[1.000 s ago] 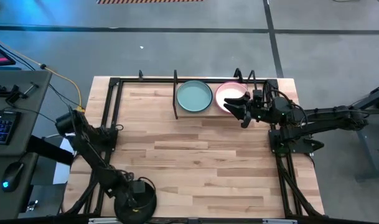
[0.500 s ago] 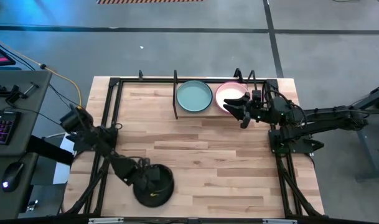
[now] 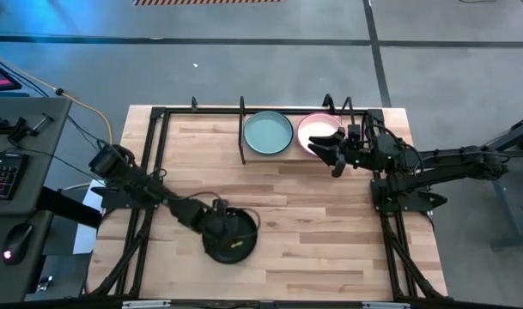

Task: Place and stack plates onto a shelf
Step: Stack the black plate on top of the grey plate

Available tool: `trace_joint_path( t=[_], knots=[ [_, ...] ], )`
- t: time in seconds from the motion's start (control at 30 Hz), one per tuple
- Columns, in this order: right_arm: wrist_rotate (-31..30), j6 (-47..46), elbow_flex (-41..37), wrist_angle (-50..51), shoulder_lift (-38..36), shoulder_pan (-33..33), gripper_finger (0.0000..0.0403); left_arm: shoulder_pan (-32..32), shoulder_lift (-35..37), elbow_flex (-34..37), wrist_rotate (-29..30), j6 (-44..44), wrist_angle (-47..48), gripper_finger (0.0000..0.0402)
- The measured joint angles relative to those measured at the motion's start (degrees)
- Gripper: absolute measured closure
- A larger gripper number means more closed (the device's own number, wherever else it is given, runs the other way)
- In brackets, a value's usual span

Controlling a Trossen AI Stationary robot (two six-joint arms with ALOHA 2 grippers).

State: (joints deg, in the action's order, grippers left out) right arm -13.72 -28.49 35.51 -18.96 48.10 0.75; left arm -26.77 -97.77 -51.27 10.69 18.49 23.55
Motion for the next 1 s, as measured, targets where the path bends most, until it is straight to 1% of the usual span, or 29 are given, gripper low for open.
trace_joint_path(
  t=[0.17, 0.23, 0.37, 0.53, 0.67, 0.8, 0.9, 1.0],
  knots=[
    [0.0, 0.0, 0.0, 0.0, 0.0, 0.0, 0.0247, 6.3, 0.0, 0.0, -2.1, -7.9, -4.5, 0.0401],
    [0.0, 0.0, 0.0, 0.0, 0.0, 0.0, 0.0247, 9.0, 0.0, 0.0, -2.9, -9.6, -7.0, 0.0401],
    [0.0, 0.0, 0.0, 0.0, 0.0, 0.0, 0.0247, 13.8, 0.0, 0.0, -5.0, -9.7, -11.4, 0.0401],
    [0.0, 0.0, 0.0, 0.0, 0.0, 0.0, 0.0247, 18.5, 0.0, -0.1, -6.3, -9.7, -13.1, 0.0401],
    [0.0, 0.0, 0.0, 0.0, 0.0, 0.0, 0.0247, 21.7, 0.5, -2.9, -9.6, -8.3, -10.6, 0.0401],
    [-0.2, -2.0, 0.0, 0.0, 0.0, 0.0, 0.0247, 23.7, 5.3, -6.3, -11.3, -7.2, -7.0, 0.0401],
    [-0.6, -4.5, 0.0, -0.3, 0.4, -0.1, 0.0247, 24.7, 12.1, -6.5, -11.3, -6.7, -5.3, 0.0401],
    [0.3, -5.6, 0.1, -0.6, 1.6, -1.0, 0.0247, 25.5, 20.7, -6.5, -11.2, -3.9, -4.7, 0.0401]
  ],
)
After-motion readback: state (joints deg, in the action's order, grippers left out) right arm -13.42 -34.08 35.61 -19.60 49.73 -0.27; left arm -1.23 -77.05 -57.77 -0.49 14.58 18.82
